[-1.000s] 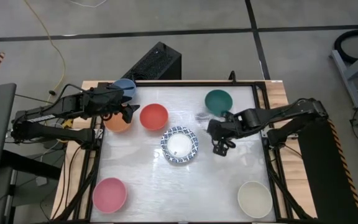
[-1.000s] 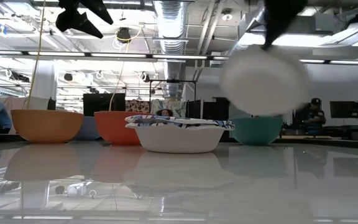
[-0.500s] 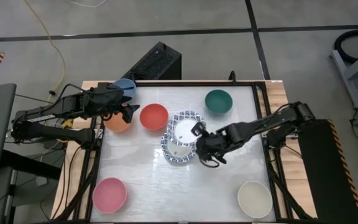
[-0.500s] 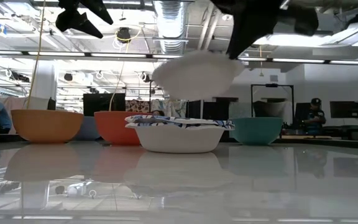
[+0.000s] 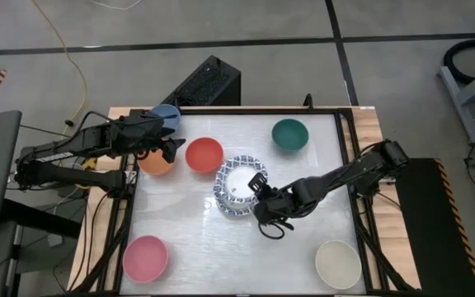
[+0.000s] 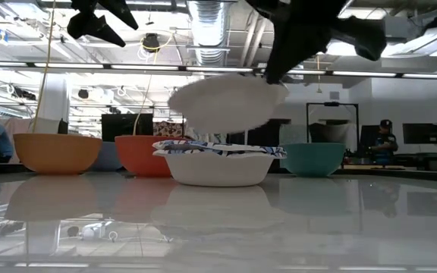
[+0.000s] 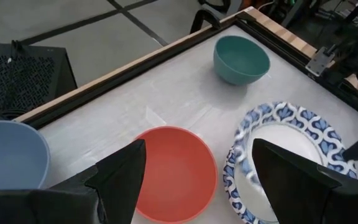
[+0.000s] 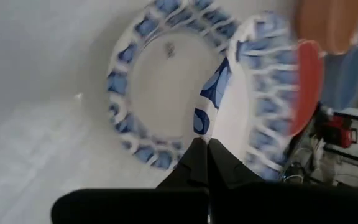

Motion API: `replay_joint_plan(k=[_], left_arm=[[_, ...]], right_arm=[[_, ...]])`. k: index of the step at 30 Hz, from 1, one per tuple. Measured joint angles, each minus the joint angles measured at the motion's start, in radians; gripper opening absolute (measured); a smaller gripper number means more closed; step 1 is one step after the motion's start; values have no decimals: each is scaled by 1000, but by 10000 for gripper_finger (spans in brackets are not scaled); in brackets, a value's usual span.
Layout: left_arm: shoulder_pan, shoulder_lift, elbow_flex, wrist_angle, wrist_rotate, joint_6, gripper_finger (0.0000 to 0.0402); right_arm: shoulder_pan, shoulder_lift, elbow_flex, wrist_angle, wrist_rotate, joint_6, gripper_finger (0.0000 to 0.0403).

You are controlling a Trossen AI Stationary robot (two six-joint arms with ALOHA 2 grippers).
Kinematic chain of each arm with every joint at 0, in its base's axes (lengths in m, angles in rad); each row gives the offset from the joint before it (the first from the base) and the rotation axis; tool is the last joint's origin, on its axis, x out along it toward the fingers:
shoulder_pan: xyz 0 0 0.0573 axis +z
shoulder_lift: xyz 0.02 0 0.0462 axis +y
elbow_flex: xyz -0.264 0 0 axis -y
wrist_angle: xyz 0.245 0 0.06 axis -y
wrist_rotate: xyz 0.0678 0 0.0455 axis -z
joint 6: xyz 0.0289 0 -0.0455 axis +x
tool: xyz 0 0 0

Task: Nest bowls inside each other
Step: Stack the white and blue plate on top of the white and blue bowl

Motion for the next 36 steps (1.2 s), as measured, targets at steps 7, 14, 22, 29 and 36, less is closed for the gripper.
replay_joint_plan(k=[7, 14, 22, 29, 36], left_arm=[[0, 0, 0, 0, 1, -10, 284], [0, 0, 0, 0, 0, -29, 284], [0, 0, 0, 0, 0, -53, 284], [0, 0, 0, 0, 0, -61, 284], [0, 0, 0, 0, 0, -61, 284]], right_arm=[[28, 56, -42, 83, 15, -4, 3], [53, 93, -41, 101, 28, 43, 3], [44, 92, -41, 99, 28, 46, 3], [39, 92, -41, 101, -7, 121, 22], [30, 92, -41, 103, -21, 172, 80]])
